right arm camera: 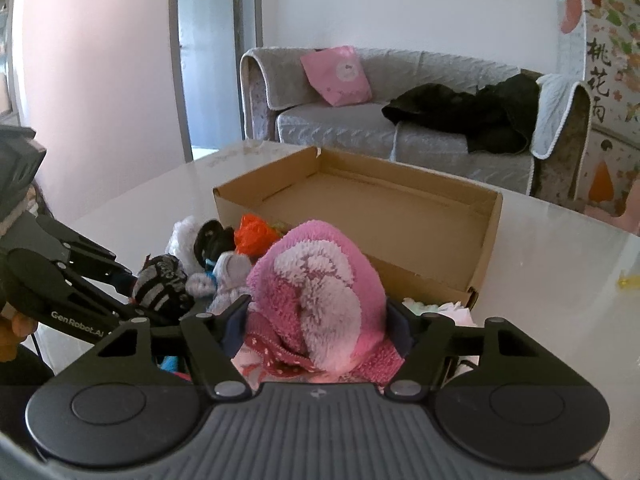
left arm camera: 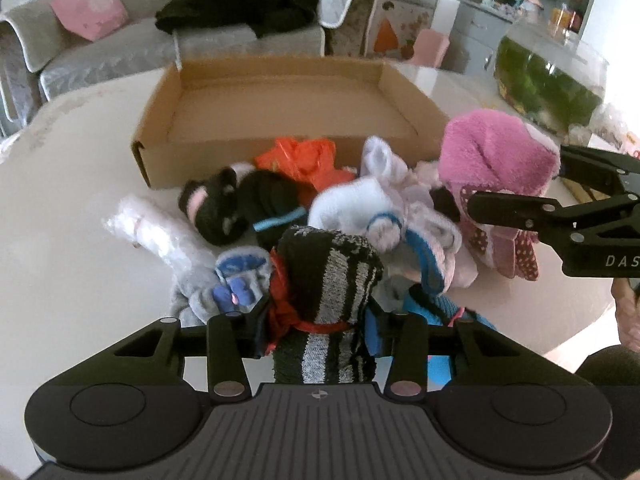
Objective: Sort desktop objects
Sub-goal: 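Carry both bundles into the cardboard box and open both tools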
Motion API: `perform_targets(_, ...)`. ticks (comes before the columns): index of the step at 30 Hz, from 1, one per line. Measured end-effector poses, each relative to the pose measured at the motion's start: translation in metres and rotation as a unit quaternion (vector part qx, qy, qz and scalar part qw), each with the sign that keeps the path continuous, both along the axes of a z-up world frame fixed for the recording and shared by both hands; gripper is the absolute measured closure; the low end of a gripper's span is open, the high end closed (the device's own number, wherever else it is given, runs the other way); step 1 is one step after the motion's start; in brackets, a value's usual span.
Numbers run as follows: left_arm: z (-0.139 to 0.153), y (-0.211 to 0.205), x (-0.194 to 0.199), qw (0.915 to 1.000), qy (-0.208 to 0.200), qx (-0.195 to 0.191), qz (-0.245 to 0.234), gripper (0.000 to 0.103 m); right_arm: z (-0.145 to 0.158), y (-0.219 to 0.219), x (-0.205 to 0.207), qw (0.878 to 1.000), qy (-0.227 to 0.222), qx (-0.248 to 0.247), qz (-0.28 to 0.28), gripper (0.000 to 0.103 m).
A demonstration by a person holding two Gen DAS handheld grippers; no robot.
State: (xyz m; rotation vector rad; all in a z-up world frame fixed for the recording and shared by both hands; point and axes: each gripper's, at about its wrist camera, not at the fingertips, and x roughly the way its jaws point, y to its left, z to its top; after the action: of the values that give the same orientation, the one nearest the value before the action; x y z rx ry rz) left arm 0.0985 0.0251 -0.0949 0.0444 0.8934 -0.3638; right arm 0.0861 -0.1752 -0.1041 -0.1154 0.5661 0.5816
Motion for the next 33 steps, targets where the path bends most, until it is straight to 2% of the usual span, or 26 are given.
perform_targets(8,0.046,0.003,-0.01,0.999,-0.044,-0.002,-0.006,0.052,0.035,-0.009,0.0,0.999,-0.016,0.026,-0.009,0.038)
perform_targets(13,0.075,0.009,0.008,0.9982,-0.058,-0.004,0.015,0.052,0.062,-0.012,0.018,0.999,-0.017,0.042,-0.019,0.038)
perform_targets(17,0.089,0.012,0.041,0.9981,-0.049,-0.007,0.036,0.052,0.07,-0.008,0.046,0.998,-0.012,0.047,-0.028,0.038)
perform_targets(24,0.105,0.013,0.111,0.9967,-0.046,0.001,0.067,0.052,0.07,0.004,0.115,0.996,0.028,0.066,-0.046,0.038)
perform_targets(29,0.099,0.013,0.173,0.9964,-0.031,0.002,0.079,0.052,0.059,0.023,0.161,0.994,0.063,0.072,-0.055,0.038)
perform_targets(33,0.083,0.014,0.22,0.9958,-0.02,-0.003,0.089,0.052,0.036,0.034,0.201,0.99,0.097,0.081,-0.064,0.038)
